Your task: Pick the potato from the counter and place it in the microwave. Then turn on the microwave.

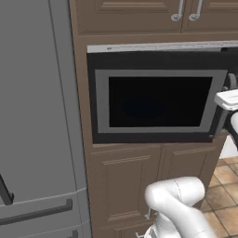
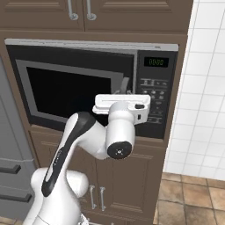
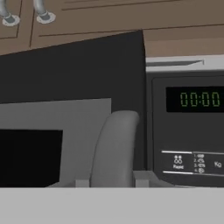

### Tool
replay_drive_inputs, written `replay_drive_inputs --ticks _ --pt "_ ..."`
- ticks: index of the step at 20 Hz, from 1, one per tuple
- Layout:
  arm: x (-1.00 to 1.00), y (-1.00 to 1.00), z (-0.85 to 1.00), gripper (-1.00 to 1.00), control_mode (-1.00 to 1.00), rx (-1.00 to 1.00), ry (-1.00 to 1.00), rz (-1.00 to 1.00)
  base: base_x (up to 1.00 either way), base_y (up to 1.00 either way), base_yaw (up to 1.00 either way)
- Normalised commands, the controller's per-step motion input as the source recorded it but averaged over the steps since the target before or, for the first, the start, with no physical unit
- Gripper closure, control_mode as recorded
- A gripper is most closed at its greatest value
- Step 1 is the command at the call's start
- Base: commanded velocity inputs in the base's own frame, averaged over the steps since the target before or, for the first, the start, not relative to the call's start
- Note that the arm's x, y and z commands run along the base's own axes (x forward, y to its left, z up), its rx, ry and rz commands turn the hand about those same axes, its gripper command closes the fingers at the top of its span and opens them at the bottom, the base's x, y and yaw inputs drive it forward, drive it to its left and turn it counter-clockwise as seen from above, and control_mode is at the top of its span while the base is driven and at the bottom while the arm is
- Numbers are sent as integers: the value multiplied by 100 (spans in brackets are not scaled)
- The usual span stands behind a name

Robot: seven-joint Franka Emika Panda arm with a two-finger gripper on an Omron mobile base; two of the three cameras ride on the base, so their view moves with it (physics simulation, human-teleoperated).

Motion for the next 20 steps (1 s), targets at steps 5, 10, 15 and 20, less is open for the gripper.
replay_drive_inputs --ticks 5,10,15,20 --pt "-39 4 0 100 -100 0 1 8 0 0 0" --pt "-47 6 0 100 -100 0 0 9 0 0 0" --pt "-47 10 0 100 -100 0 1 10 0 0 0" --pt "-50 11 0 100 -100 0 0 10 0 0 0"
